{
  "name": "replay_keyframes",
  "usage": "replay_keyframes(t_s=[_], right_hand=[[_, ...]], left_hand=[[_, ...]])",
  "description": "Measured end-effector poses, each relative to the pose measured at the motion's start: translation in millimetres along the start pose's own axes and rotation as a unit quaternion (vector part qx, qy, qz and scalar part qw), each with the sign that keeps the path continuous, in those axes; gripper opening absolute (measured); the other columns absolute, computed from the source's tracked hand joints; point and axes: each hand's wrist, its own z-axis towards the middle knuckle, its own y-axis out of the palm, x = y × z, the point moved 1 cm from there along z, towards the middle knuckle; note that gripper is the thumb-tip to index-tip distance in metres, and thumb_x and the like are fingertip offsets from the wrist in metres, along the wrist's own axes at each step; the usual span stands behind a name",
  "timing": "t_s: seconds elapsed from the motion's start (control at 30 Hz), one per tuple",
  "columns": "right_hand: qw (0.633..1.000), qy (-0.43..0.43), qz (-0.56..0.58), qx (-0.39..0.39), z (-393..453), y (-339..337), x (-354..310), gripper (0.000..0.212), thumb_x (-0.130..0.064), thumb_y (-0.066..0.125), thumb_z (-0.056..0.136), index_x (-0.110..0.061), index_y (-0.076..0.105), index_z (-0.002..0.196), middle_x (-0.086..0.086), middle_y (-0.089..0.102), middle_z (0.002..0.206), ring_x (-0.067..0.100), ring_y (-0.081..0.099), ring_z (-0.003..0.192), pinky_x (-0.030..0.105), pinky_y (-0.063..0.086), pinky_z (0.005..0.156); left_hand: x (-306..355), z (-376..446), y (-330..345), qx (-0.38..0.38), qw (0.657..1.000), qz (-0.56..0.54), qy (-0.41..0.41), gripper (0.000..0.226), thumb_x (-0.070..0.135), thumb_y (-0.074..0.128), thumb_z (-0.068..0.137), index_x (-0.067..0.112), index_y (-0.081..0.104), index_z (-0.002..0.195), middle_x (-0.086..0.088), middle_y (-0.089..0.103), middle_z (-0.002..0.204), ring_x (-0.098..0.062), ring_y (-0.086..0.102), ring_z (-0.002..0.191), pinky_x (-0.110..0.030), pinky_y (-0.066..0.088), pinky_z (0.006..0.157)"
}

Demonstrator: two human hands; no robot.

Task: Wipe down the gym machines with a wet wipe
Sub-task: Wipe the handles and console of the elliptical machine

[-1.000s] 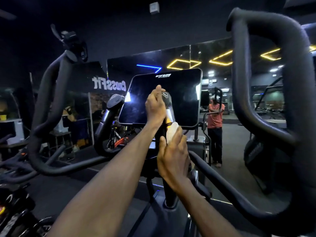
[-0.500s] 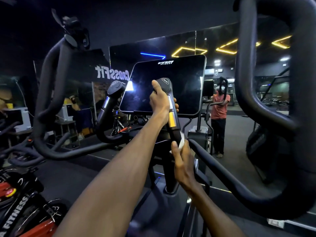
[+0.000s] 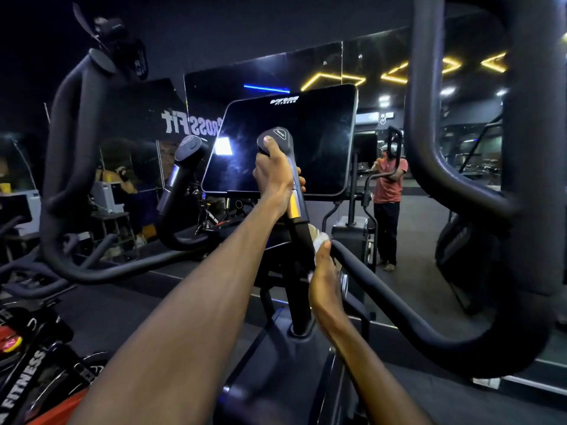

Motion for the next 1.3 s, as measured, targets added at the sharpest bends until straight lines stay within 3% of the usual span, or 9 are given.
replay_keyframes(t_s=[0.07,0.17,0.2,0.3,0.43,0.73,0.97,1.17,1.3], right_hand=[[0.996,0.073,0.047,-0.008,2,6,2,0.097,-0.097,0.028,0.073,-0.035,0.046,0.145,-0.004,0.055,0.143,0.012,0.058,0.124,0.041,0.049,0.104],[0.967,0.165,0.194,0.021,6,13,-27,0.06,-0.065,0.032,0.1,-0.019,0.063,0.122,0.008,0.071,0.109,0.018,0.073,0.082,0.03,0.058,0.06],[0.952,0.207,0.223,0.028,12,10,-31,0.053,-0.057,0.032,0.103,-0.016,0.063,0.117,0.01,0.071,0.102,0.019,0.071,0.078,0.031,0.057,0.06],[0.897,0.314,0.307,0.043,31,-5,-38,0.05,-0.047,0.034,0.103,-0.009,0.058,0.125,0.018,0.064,0.122,0.037,0.061,0.111,0.052,0.052,0.089],[0.855,0.364,0.367,0.047,36,-10,-27,0.056,-0.046,0.035,0.102,-0.003,0.055,0.132,0.021,0.067,0.112,0.036,0.064,0.084,0.04,0.056,0.054],[0.785,0.382,0.487,0.031,31,-4,-17,0.062,-0.058,0.037,0.099,-0.003,0.06,0.116,0.022,0.067,0.085,0.031,0.06,0.075,0.037,0.046,0.058],[0.778,0.378,0.499,0.058,17,7,-37,0.06,-0.053,0.033,0.098,-0.005,0.061,0.12,0.019,0.065,0.1,0.03,0.059,0.076,0.036,0.043,0.061],[0.789,0.431,0.433,0.059,1,9,-72,0.045,-0.052,0.031,0.089,-0.015,0.056,0.086,0.005,0.055,0.083,0.019,0.045,0.066,0.028,0.029,0.066],[0.809,0.406,0.424,0.026,-15,14,-100,0.036,-0.03,0.033,0.079,-0.016,0.06,0.098,0.007,0.066,0.111,0.025,0.054,0.084,0.032,0.034,0.073]], left_hand=[[1,0,-1,0.0,1.0,0.013,0.005,0.061,0.048,0.024,0.104,-0.001,0.06,0.104,-0.014,0.063,0.064,-0.022,0.061,0.043,-0.031,0.05,0.044],[1,0,-2,0.003,1.0,0.024,0.007,0.062,0.048,0.023,0.104,-0.001,0.06,0.101,-0.014,0.064,0.064,-0.022,0.061,0.043,-0.033,0.052,0.045],[1,0,-2,0.002,1.0,0.024,0.006,0.063,0.048,0.023,0.104,-0.002,0.06,0.101,-0.014,0.063,0.065,-0.022,0.061,0.043,-0.033,0.052,0.045],[2,-2,-2,0.0,1.0,0.021,0.01,0.064,0.048,0.021,0.104,-0.003,0.06,0.102,-0.015,0.062,0.065,-0.023,0.061,0.043,-0.033,0.052,0.044],[1,-1,-3,-0.005,1.0,0.023,0.014,0.067,0.052,0.019,0.104,-0.002,0.059,0.101,-0.015,0.062,0.064,-0.024,0.062,0.043,-0.036,0.055,0.045],[1,-3,-3,-0.015,1.0,0.015,0.017,0.068,0.055,0.016,0.103,0.002,0.057,0.091,-0.016,0.061,0.064,-0.026,0.062,0.045,-0.036,0.053,0.046],[1,-1,-3,-0.011,0.999,0.022,0.021,0.071,0.057,0.015,0.102,0.0,0.057,0.103,-0.016,0.062,0.065,-0.027,0.062,0.044,-0.036,0.054,0.046],[2,-3,-1,-0.004,1.0,0.024,0.015,0.071,0.054,0.016,0.104,-0.003,0.059,0.106,-0.016,0.061,0.065,-0.024,0.061,0.042,-0.034,0.052,0.042],[0,0,-2,0.006,0.999,0.041,0.021,0.076,0.055,0.014,0.103,-0.007,0.058,0.109,-0.016,0.063,0.066,-0.025,0.062,0.041,-0.034,0.052,0.042]])
